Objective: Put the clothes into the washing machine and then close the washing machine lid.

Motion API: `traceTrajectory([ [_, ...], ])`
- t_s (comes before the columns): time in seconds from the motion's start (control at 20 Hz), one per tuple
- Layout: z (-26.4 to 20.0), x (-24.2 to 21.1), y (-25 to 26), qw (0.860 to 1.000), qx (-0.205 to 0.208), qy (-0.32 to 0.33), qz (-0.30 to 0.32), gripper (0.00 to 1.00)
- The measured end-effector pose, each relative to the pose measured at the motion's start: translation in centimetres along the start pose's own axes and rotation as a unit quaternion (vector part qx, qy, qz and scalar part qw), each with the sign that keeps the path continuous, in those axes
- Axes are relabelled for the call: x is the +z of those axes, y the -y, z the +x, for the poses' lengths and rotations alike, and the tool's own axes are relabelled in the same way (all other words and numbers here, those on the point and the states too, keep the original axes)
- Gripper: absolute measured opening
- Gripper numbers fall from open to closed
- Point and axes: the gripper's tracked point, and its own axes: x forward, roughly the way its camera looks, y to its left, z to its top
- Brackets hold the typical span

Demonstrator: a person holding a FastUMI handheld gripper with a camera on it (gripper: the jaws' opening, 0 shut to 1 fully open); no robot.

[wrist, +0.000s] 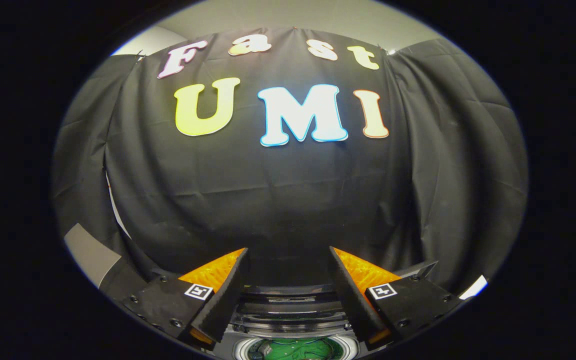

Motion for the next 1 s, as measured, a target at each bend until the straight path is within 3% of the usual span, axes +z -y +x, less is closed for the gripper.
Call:
traceTrajectory([
  [0.55,-0.2,-1.9,0.1,0.999,0.004,-0.044,-0.012,0.98],
  [1.0,-5.3,-3.7,0.1,0.999,0.008,-0.03,-0.017,0.98],
])
